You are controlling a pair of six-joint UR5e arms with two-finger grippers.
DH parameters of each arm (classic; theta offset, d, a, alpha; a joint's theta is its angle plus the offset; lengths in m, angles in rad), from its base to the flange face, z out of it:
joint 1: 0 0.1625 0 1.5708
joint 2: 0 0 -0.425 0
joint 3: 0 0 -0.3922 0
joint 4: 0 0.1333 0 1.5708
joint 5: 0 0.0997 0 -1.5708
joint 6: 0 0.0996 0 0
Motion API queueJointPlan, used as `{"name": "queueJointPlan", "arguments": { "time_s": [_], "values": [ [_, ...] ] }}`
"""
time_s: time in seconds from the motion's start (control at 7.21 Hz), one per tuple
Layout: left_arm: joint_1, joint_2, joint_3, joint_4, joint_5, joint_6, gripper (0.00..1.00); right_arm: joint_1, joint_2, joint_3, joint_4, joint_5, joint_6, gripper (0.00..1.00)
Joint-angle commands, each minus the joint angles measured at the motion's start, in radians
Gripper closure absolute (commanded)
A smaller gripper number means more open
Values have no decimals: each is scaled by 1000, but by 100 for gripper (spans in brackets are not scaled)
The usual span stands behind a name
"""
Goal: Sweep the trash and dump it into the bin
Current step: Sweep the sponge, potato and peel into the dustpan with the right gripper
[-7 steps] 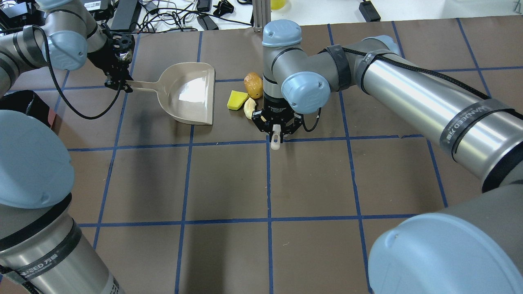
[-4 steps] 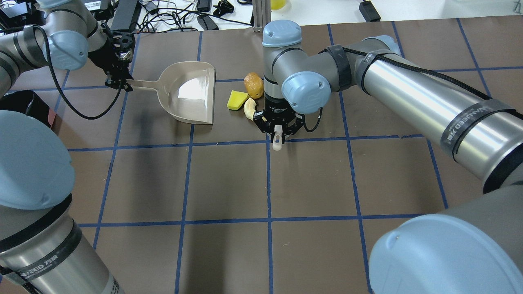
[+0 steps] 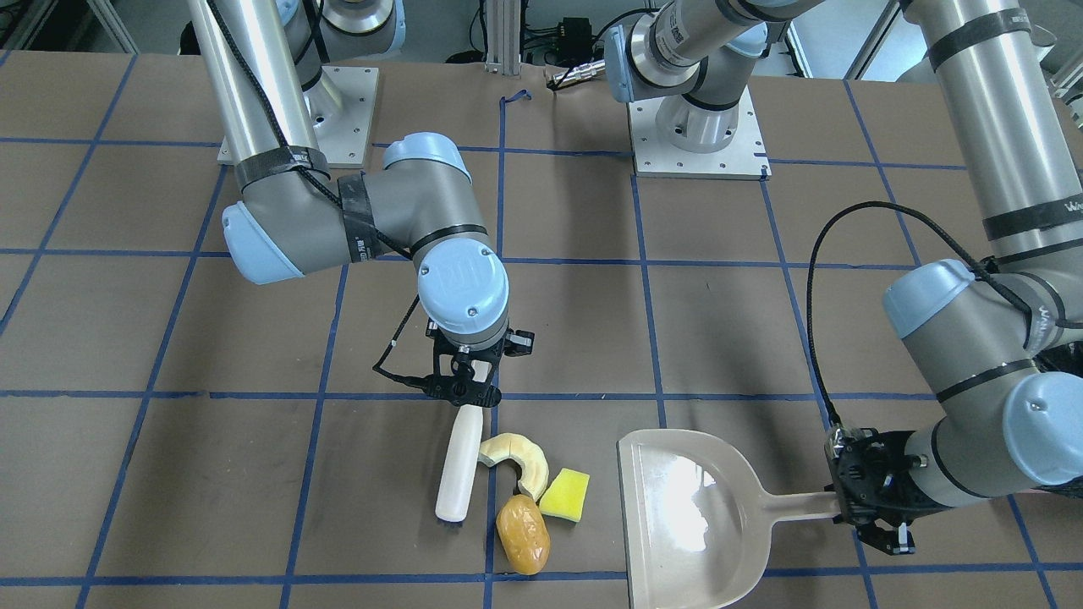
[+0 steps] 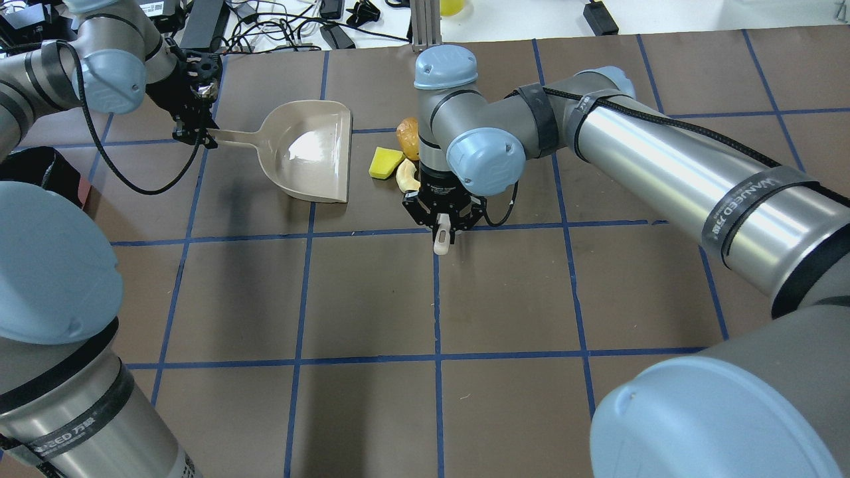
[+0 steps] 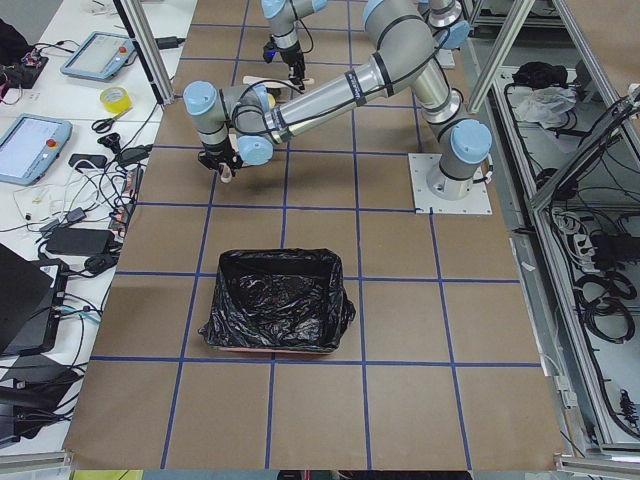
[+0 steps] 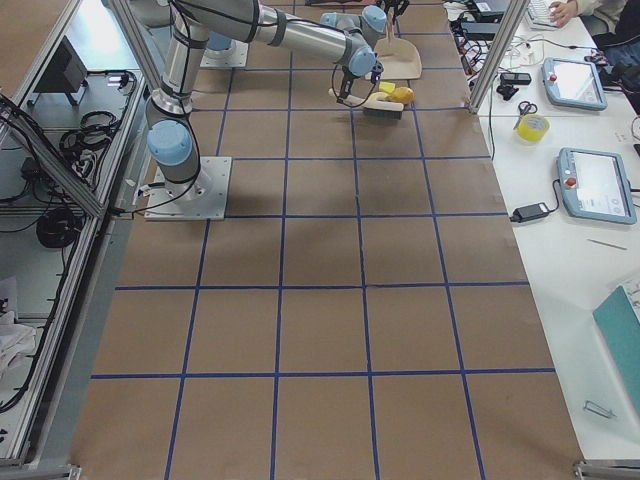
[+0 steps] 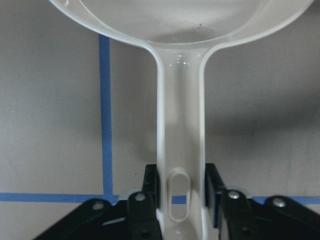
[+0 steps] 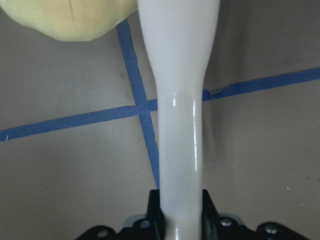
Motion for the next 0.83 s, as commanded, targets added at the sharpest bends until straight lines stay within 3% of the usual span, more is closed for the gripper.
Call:
{"name": "queueJointPlan", "arguments": {
  "time_s": [0.0,0.28,0.69],
  "values": [
    [0,0,-1,0,0,0,100,28,22,-15,-29,4,21,100],
    [-2,0,-1,0,0,-3,100,45,47,-41,-69,5,46,100],
    [-3,0,-1,0,3,-8,100,105,152,-196,-69,5,113,100]
  ]
}}
